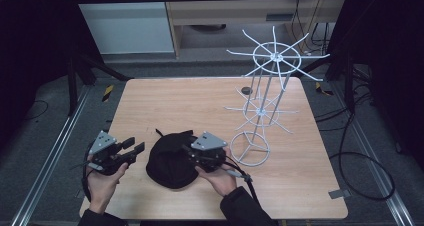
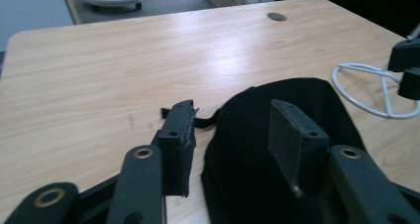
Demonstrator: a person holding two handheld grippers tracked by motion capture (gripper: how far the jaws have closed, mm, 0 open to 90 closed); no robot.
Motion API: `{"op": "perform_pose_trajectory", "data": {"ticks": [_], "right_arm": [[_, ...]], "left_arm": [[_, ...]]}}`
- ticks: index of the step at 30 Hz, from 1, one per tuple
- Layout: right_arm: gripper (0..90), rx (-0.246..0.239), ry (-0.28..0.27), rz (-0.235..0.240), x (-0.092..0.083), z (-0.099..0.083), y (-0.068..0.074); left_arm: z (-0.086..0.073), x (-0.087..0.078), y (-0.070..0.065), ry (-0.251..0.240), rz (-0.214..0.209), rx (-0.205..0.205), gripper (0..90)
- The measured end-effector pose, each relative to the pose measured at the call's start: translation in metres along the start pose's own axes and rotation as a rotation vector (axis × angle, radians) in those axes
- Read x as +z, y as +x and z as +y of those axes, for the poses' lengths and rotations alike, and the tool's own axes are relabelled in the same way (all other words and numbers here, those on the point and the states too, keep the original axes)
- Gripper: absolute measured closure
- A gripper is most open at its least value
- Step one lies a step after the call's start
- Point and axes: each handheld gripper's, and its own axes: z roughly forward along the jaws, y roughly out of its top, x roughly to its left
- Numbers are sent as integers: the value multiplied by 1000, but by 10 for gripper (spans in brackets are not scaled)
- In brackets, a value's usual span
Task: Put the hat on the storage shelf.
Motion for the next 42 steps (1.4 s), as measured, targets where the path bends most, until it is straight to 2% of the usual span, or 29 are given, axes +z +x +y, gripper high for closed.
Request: {"op": "perform_pose_trajectory", "data": {"ticks": [5, 13, 17, 19, 22, 29, 34, 40, 42], "right_arm": [[561, 44, 26, -29, -34, -29, -14], [493, 108, 50, -116, -89, -76, -48], [486, 151, 65, -162, -116, -97, -65], [484, 161, 69, -196, -126, -106, -73], [479, 204, 66, -230, -139, -116, -84], [465, 226, 87, -285, -149, -129, -103], [465, 246, 112, -296, -150, -135, -112], [466, 234, 141, -309, -147, -139, -118], [466, 230, 146, -312, -146, -139, -118]], "left_arm": [[5, 12, -14, 31, -34, 70, 466], [12, 34, -33, 99, -86, 181, 404], [12, 45, -41, 143, -92, 225, 380], [12, 51, -44, 168, -98, 248, 378], [11, 58, -48, 197, -98, 278, 376], [9, 76, -55, 257, -93, 334, 374], [7, 87, -57, 305, -82, 354, 402], [2, 96, -59, 365, -52, 396, 514], [1, 96, -58, 370, -59, 386, 558]]}}
